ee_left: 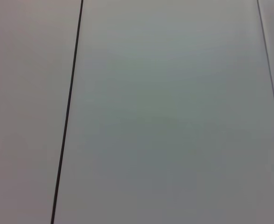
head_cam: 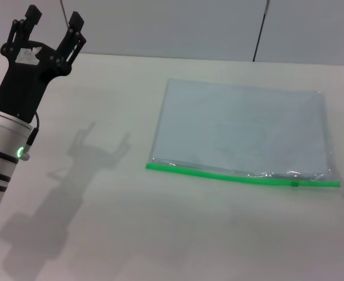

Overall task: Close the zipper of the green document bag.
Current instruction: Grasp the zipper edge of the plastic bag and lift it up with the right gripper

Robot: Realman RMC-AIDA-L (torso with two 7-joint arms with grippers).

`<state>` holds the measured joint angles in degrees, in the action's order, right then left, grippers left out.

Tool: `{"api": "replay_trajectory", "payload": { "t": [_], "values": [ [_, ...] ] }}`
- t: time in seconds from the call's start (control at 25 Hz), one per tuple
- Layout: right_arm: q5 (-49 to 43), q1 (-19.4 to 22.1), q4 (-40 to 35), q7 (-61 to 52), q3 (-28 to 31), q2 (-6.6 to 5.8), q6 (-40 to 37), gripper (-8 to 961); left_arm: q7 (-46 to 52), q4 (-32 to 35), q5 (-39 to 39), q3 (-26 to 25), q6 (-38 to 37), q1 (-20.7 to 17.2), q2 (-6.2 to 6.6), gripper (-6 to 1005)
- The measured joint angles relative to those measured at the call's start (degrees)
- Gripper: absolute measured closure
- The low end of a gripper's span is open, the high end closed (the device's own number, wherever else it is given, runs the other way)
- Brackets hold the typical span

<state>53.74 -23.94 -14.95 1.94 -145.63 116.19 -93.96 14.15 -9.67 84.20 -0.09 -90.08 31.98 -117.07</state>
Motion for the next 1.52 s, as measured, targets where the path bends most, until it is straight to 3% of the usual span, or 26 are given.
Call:
{"api": "replay_trajectory", "payload": {
  "t": [0.72,0.96,1.24,1.52],
  "values": [
    [-0.04,-0.22,0.47,0.03,0.00,-0.16,3.17,73,0.00,0.01,0.00,0.00,-0.01,0.00,-0.04,157],
    [-0.23,-0.73,4.24,1.69,-0.08,-0.27,3.92,74,-0.10,0.33,-0.19,0.00,0.00,-0.31,0.03,157],
    [-0.22,2.09,10.47,13.62,-0.08,0.07,5.65,75,-0.17,0.28,-0.35,-0.44,0.00,-0.36,0.15,157],
    [-0.09,3.14,10.15,25.83,-0.49,0.21,15.76,76,-0.25,0.54,-3.42,-0.80,0.00,-1.56,0.18,157]
  ]
}}
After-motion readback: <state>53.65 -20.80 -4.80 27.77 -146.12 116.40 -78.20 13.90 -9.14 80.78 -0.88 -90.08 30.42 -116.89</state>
